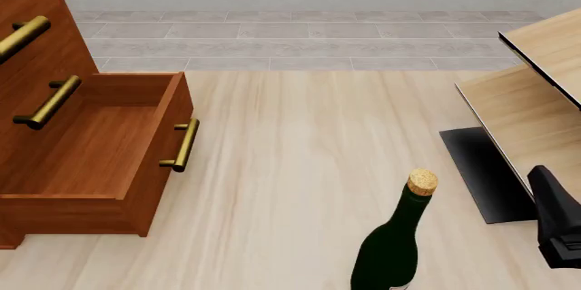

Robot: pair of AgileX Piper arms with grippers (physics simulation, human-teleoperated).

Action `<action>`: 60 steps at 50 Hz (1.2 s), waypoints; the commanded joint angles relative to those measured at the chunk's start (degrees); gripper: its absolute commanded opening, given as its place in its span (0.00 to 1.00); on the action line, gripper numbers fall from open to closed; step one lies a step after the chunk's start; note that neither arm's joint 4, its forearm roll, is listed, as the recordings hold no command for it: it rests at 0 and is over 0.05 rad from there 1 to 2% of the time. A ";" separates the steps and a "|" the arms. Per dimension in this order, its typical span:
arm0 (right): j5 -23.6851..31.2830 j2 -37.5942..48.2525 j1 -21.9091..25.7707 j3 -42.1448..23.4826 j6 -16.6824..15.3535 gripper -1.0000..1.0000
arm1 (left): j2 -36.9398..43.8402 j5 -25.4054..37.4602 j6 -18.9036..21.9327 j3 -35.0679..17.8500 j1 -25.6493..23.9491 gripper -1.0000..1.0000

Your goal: Put the bowl on top of the cabinet.

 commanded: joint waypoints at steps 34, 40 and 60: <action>-0.47 -0.03 -0.29 -0.51 1.39 1.00 | -0.93 19.61 1.26 -30.17 -5.47 1.00; -0.70 -0.03 -0.23 -0.27 1.43 1.00 | -3.60 20.75 0.07 -28.89 -10.51 1.00; -0.82 -0.03 -0.59 -0.15 1.24 1.00 | -13.61 20.84 -9.79 -19.61 -39.46 1.00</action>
